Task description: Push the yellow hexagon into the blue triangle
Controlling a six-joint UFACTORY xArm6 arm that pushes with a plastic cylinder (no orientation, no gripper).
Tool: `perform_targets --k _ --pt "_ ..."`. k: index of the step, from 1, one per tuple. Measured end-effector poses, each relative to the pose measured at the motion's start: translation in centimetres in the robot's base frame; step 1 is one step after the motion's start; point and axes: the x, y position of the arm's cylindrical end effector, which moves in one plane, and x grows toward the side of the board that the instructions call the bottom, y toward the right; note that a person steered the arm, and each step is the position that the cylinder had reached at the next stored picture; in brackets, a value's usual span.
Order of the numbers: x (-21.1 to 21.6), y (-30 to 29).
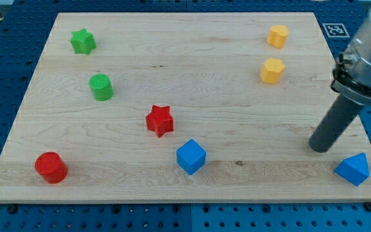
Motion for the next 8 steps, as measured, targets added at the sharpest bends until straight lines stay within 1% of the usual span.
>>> perform_targets --k 1,2,3,4,6,7,8 --pt "-3.8 -1.7" --pt "-6.4 -1.9" --pt "-7.4 -3.4" --pt "-8.4 -6.9" --pt "-8.4 -7.6" --pt "-9.0 -7.6" --pt "-10.5 -6.5"
